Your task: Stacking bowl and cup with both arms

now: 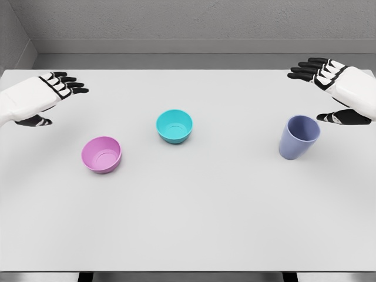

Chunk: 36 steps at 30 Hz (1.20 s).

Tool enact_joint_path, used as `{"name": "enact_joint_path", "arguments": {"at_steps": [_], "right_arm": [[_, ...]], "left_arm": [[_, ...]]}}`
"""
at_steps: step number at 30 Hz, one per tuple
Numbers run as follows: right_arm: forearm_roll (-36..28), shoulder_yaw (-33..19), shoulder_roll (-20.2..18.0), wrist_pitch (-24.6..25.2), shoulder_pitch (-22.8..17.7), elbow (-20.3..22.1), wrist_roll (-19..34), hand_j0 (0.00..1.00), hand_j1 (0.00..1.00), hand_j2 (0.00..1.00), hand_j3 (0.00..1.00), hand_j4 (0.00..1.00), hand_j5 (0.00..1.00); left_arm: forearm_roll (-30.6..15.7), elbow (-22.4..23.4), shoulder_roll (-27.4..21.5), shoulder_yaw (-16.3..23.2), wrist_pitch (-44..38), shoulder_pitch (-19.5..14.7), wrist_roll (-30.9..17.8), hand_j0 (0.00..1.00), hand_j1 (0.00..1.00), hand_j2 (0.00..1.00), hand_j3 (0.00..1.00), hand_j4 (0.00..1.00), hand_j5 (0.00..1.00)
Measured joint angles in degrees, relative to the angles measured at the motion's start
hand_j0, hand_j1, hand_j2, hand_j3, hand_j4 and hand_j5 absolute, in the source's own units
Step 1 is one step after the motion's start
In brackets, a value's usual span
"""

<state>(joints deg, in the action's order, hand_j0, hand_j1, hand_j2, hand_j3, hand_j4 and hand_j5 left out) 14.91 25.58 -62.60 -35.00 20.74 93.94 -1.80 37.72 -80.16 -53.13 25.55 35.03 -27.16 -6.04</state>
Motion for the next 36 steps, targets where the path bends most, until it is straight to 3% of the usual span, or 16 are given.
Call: {"name": "enact_joint_path", "arguments": {"at_steps": [7, 12, 18, 25, 27, 36], "right_arm": [[0.0, -0.3, -0.1, 0.0, 0.4, 0.4, 0.0, 1.00, 1.00, 1.00, 1.00, 1.00, 1.00], [-0.2, -1.8, 0.0, 0.0, 0.2, 0.5, 0.0, 1.00, 1.00, 1.00, 1.00, 1.00, 1.00], [-0.3, -3.5, 0.0, 0.0, 0.0, 0.1, 0.0, 1.00, 1.00, 1.00, 1.00, 1.00, 1.00], [-0.3, -3.6, -0.3, 0.0, -0.5, 0.1, 0.0, 1.00, 1.00, 1.00, 1.00, 1.00, 1.00], [-0.2, -3.5, -0.3, 0.0, -2.9, 0.1, 0.0, 1.00, 1.00, 1.00, 1.00, 1.00, 1.00], [-0.3, -5.0, 0.0, 0.0, -1.8, -0.1, 0.0, 1.00, 1.00, 1.00, 1.00, 1.00, 1.00]], "left_arm": [[0.4, -0.3, -0.2, 0.4, 0.0, -0.1, -0.5, 1.00, 1.00, 1.00, 1.00, 1.00, 1.00], [0.8, -3.3, 0.1, 2.9, 0.0, -0.3, -7.1, 1.00, 1.00, 1.00, 1.00, 1.00, 1.00], [0.5, -8.1, 0.5, 6.4, 0.0, -0.3, -10.3, 1.00, 1.00, 1.00, 1.00, 1.00, 1.00], [2.1, -10.8, -0.9, 9.4, 0.0, -0.3, -12.5, 1.00, 1.00, 1.00, 1.00, 1.00, 1.00], [2.2, -10.9, -1.2, 9.6, 0.1, -0.4, -12.8, 1.00, 1.00, 1.00, 1.00, 1.00, 1.00], [1.8, -11.4, -0.8, 9.7, 0.1, -0.4, -13.1, 1.00, 1.00, 1.00, 1.00, 1.00, 1.00]]}}
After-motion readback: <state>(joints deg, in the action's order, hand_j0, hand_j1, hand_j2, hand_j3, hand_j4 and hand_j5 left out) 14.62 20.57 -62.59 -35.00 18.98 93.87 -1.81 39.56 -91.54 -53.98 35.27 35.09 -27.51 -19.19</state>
